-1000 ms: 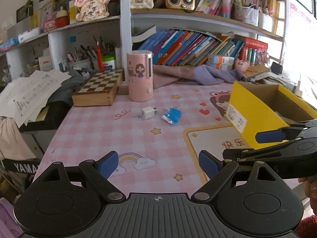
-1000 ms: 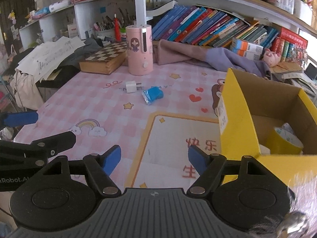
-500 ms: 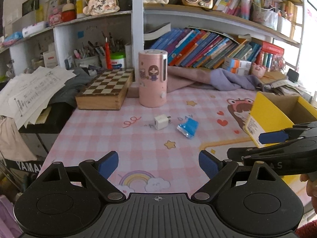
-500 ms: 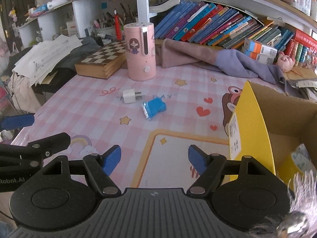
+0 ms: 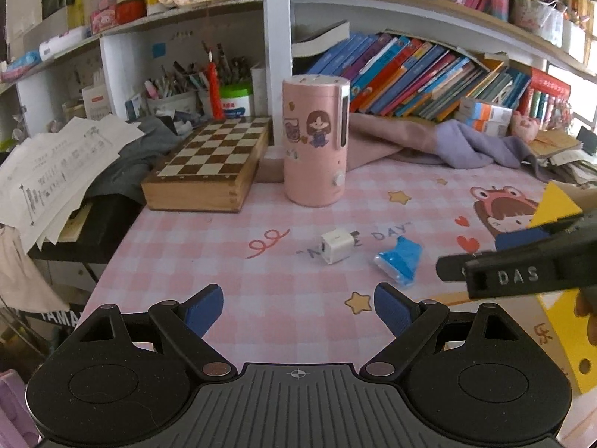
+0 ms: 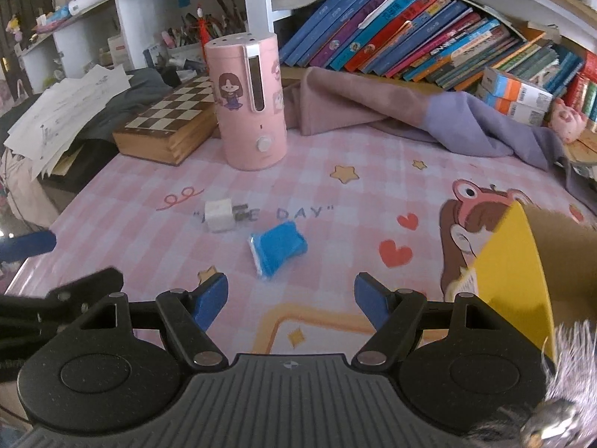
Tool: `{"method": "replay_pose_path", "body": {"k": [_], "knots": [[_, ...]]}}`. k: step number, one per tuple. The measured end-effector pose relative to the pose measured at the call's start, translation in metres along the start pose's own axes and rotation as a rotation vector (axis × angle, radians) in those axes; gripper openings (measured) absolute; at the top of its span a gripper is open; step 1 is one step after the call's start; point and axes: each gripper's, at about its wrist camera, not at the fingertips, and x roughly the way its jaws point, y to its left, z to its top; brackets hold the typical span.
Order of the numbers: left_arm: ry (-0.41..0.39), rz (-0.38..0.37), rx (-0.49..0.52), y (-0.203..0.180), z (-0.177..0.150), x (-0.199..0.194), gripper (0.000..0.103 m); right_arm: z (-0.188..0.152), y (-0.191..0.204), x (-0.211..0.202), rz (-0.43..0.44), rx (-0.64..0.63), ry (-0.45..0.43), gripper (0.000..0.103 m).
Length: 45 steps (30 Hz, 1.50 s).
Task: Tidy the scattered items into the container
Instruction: 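Move the right gripper to the blue packet while the left approaches the white plug, then close the left gripper on the white charger plug while the right grasps the blue packet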
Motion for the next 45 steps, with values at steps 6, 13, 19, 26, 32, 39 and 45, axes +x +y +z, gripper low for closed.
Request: {"method": "replay_pose_path", "body": {"k": [6,13,19,26,32,39,45], "knots": [[0.039,0.004,0.000,0.001,0.002,0.020,0.090,0.017,0.006,0.040,0.023,-0.011,0.043,0.072],[0.054,0.002,0.006,0.000,0.007,0.039,0.090,0.025,0.012,0.086,0.001,-0.047,0.102,0.059],[0.061,-0.012,0.015,-0.005,0.013,0.054,0.090,0.025,0.007,0.102,-0.003,-0.062,0.114,0.046],[0.049,-0.057,0.046,-0.020,0.022,0.079,0.090,0.035,-0.013,0.077,-0.044,-0.001,0.034,0.044],[0.031,-0.063,0.109,-0.035,0.030,0.106,0.073,0.041,-0.025,0.060,-0.057,0.045,-0.009,0.044],[0.082,-0.079,0.067,-0.038,0.032,0.135,0.041,0.040,-0.029,0.060,-0.067,0.059,-0.013,0.044],[0.068,-0.072,0.063,-0.035,0.032,0.129,0.035,0.039,-0.029,0.059,-0.067,0.064,-0.005,0.044]]}}
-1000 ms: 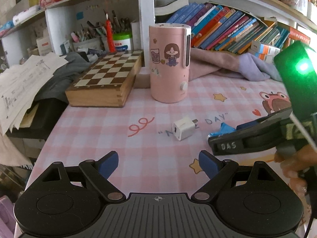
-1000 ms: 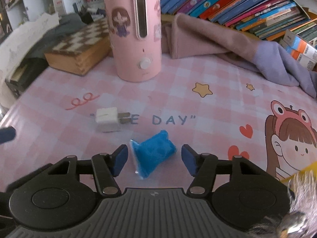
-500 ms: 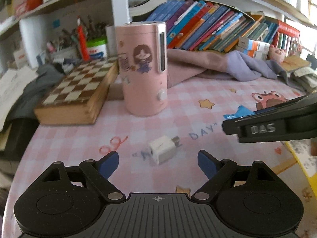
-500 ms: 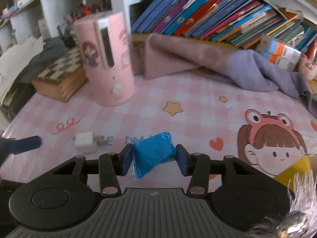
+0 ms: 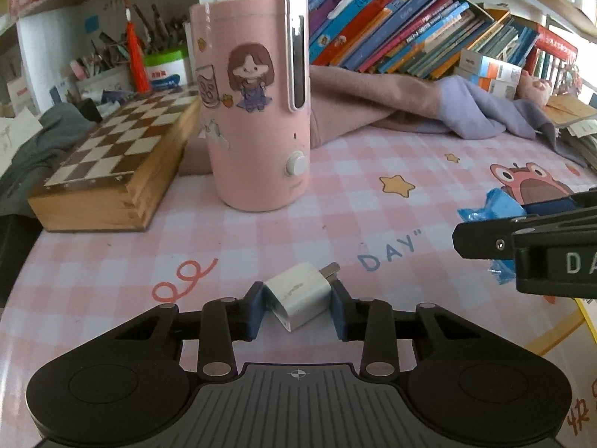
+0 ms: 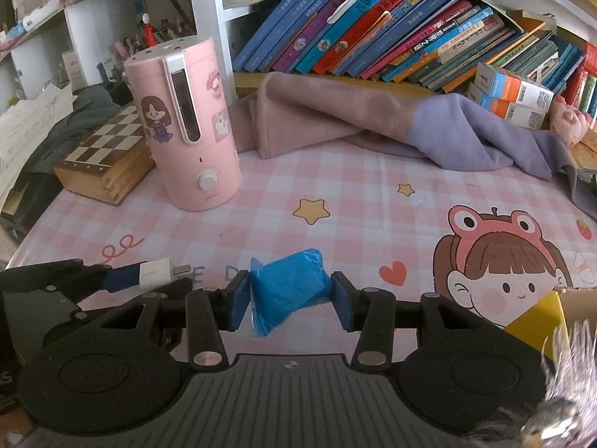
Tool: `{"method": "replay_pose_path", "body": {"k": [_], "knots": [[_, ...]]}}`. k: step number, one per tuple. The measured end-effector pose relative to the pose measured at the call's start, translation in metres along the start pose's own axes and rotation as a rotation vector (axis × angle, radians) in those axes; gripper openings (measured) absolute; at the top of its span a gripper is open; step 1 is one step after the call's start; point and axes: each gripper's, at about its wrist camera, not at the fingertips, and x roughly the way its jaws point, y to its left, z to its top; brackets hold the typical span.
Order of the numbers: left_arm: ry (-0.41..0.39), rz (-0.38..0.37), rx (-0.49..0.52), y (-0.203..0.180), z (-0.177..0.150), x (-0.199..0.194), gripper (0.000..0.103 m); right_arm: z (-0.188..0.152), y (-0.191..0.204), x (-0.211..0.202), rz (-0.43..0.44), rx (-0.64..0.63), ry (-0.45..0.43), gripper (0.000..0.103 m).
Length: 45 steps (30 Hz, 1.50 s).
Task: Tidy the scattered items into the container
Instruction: 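Close the left gripper on the white charger plug while the right grasps the blue packet, then lift and carry the plug and blue packet toward the yellow box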
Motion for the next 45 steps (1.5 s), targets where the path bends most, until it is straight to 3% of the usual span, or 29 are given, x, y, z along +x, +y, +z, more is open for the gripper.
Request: {"method": "replay_pose_path", "body": {"k": [19,45], "knots": [[-0.111,0.006,-0.008,0.006,-0.004,-0.082,0.035,-0.006,0.021,-0.044,0.005,-0.015,-0.074,0.044],[-0.189,-0.090,-0.026,0.007,-0.061,-0.212,0.035,-0.078,0.035,-0.156,0.025,-0.062,-0.128,0.044]]}}
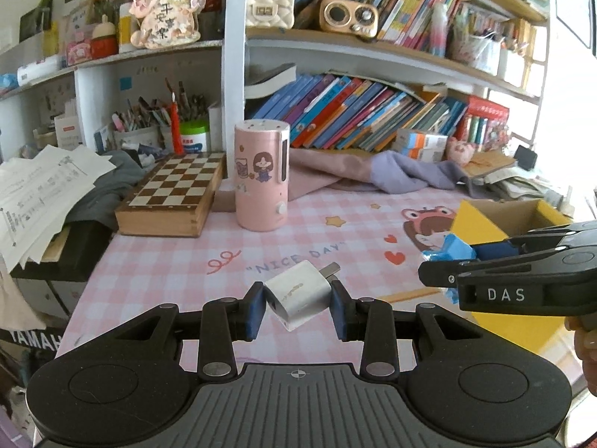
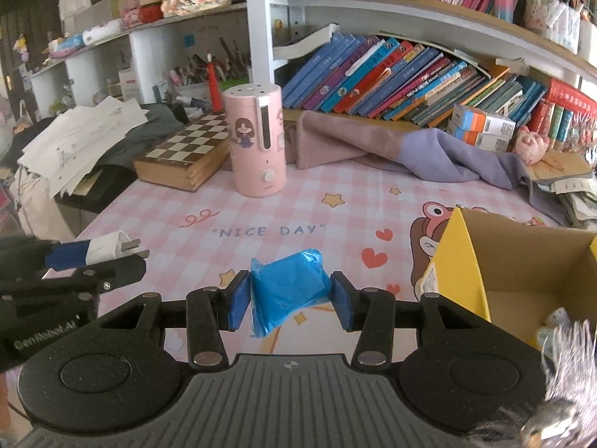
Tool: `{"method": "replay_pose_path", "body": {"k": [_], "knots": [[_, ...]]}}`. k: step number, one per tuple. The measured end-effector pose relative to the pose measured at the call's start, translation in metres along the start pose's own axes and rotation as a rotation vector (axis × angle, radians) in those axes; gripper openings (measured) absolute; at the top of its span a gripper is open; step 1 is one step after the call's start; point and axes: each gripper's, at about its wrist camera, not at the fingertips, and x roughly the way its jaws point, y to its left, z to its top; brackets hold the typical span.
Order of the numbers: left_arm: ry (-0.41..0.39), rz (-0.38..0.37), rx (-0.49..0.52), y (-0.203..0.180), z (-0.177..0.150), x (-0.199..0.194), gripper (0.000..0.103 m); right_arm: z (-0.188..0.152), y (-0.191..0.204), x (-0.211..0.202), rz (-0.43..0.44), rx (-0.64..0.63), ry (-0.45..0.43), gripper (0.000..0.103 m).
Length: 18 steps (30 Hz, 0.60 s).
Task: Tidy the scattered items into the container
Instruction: 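Lift and carry the plug and blue packet toward the yellow box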
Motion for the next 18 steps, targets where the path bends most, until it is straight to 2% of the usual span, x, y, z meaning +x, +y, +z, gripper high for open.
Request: {"method": "replay_pose_path", "body": {"k": [8,18], "knots": [[0.015,-0.050,-0.042,-0.002,-0.016,-0.040,0.035,-0.028,0.015,-0.041,0.012,-0.019,0.001,0.044],[0.030,-0.061,-0.039,-0.013,-0.044,-0.075,0.035,-0.066,0.029,-0.077,-0.018,-0.049,0.000,0.044]]}}
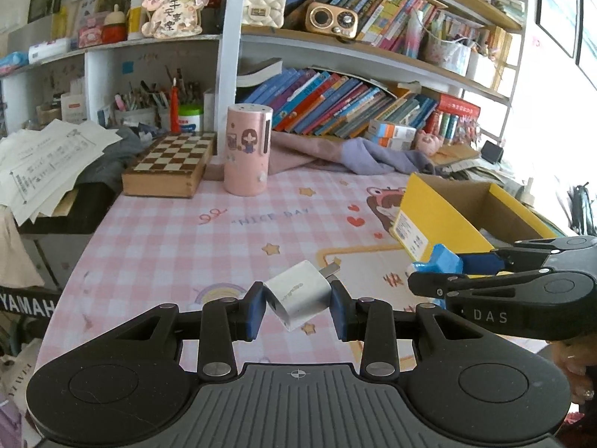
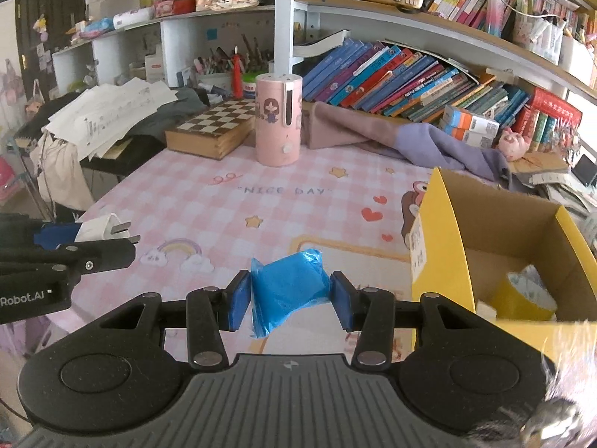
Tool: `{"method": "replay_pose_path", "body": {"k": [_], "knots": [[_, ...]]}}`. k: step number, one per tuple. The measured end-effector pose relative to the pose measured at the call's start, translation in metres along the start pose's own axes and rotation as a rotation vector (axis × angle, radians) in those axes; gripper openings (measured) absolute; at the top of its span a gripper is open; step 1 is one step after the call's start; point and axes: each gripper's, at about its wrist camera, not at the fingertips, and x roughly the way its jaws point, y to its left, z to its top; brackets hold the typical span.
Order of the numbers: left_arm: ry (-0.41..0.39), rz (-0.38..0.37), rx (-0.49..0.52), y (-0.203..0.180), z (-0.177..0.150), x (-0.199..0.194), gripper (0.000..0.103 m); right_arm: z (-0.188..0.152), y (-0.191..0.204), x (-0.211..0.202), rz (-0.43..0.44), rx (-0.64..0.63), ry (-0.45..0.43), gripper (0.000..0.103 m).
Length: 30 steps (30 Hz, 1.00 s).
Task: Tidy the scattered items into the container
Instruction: 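Lift and carry the plug and blue packet toward the yellow box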
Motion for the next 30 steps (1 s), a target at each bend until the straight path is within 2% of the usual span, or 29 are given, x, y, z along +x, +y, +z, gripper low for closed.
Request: {"method": "replay_pose_path", "body": {"k": [14,30], "knots": [[0.039,-0.070,0.050,-0.029,-0.033,-0.026,0.035,-0.050,0.004,-0.042,-0.035,0.049,0.043,0.044],[0.075,-0.207,0.138,-0.070,-0.045,-0.027,0.035,-0.087,-0.023,-0.078,-0.144,0.162,0.078,0.043]]}}
